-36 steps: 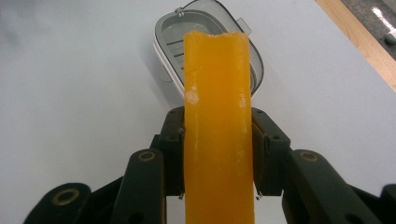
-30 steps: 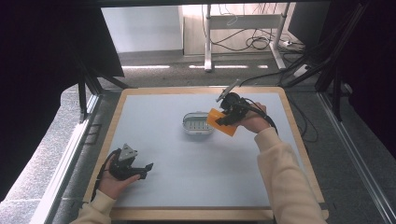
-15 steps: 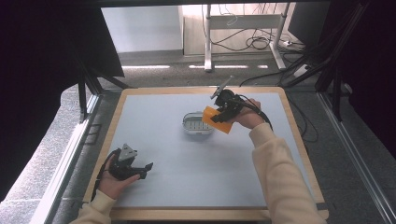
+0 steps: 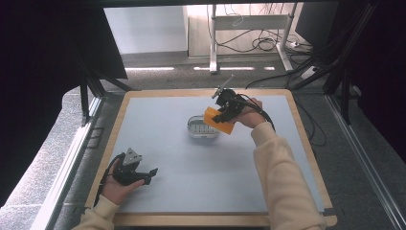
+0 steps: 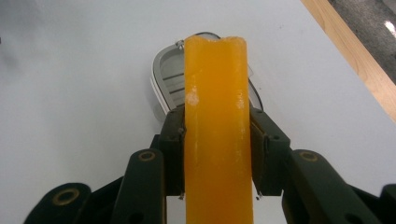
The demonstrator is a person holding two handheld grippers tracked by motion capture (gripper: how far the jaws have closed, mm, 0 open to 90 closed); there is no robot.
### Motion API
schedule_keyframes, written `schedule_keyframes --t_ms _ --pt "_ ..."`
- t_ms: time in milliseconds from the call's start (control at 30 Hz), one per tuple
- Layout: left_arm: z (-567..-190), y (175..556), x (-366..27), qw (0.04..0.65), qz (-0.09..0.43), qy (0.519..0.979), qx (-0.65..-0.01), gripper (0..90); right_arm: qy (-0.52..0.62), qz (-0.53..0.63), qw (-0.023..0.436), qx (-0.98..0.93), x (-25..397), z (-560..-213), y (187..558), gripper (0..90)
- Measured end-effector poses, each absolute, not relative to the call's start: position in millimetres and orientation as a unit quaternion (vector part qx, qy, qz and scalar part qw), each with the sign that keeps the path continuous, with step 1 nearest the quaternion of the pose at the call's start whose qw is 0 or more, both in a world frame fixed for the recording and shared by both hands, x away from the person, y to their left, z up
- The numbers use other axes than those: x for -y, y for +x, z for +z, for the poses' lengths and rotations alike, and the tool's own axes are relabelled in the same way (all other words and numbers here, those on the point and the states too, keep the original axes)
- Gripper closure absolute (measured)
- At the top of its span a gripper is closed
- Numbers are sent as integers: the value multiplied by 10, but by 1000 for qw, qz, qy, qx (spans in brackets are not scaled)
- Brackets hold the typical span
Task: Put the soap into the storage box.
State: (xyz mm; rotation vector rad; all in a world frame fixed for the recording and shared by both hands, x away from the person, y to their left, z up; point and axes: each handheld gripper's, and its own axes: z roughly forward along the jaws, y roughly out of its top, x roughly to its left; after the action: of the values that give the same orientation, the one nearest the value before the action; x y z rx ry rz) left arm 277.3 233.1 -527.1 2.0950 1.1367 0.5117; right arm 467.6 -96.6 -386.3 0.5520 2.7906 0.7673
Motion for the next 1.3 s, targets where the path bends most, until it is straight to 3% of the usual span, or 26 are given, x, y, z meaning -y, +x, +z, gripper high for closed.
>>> schedule_keyframes --t_ms 1300 --pt "-5248 2758 -2345 350 201 806 -434 181 120 244 82 -959 550 -4013 5036 622"
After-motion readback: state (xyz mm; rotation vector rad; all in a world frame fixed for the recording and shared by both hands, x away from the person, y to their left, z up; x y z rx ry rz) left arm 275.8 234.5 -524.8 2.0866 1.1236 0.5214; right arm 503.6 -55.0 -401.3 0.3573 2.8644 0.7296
